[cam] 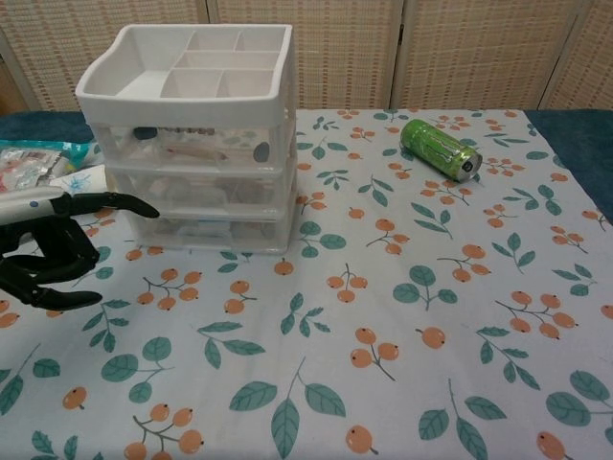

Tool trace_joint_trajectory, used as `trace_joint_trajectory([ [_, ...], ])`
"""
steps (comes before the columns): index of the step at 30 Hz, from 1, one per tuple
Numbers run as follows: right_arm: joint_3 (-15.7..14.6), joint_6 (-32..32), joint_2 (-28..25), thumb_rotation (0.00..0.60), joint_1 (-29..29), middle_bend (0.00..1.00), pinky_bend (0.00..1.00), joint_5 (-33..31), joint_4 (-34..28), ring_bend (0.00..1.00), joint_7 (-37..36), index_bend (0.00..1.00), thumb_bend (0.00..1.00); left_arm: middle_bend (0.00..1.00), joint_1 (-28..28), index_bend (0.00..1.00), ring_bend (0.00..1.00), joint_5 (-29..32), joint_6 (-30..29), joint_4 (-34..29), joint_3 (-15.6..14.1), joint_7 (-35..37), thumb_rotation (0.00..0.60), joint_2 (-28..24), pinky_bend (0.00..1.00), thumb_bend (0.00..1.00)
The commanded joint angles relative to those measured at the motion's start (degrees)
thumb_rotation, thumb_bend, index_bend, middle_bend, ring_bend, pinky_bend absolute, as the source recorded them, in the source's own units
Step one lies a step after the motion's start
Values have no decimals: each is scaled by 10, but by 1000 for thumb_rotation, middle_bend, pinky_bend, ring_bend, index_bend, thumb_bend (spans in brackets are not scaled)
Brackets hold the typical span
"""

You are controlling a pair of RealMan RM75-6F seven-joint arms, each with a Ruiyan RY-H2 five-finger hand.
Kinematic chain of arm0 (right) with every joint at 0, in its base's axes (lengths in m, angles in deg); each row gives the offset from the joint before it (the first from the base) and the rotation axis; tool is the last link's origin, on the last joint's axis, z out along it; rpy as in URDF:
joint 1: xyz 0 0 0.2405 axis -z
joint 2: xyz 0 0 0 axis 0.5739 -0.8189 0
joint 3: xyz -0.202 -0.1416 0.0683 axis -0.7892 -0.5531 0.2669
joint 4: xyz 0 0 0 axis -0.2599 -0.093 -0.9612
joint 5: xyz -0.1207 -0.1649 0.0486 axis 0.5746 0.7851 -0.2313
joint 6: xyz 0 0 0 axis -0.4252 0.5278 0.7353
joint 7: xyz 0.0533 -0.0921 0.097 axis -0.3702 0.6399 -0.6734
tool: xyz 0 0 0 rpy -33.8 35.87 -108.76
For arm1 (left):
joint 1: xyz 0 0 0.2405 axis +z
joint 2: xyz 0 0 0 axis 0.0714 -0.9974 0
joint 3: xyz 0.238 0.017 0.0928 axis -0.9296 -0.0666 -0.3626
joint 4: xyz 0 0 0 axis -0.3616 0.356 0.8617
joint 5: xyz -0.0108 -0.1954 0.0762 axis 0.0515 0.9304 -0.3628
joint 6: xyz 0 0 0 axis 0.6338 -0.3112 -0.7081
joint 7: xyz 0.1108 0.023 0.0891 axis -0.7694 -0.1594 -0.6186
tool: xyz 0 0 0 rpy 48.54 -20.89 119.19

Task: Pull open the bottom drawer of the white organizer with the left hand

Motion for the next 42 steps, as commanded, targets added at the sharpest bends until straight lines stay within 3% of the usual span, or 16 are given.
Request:
trace_joint_trajectory([
  [1,0,3,2,600,0,177,168,-3,0,162,1,125,280,866,-42,77,1000,19,60,14,-12,108,600,14,1000,282],
  [11,1,7,7,600,-3,177,168,-5,2,162,4,125,280,867,-63,35,1000,55,83,37,3,193,600,46,1000,310],
  [23,1,7,7,600,0,177,168,-9,6,162,3,125,279,873,-62,30,1000,103,85,63,25,209,600,90,1000,310],
  [42,1,-1,6,600,8,177,168,-14,8,162,3,125,279,873,-46,30,1000,121,61,94,41,218,600,143,1000,310],
])
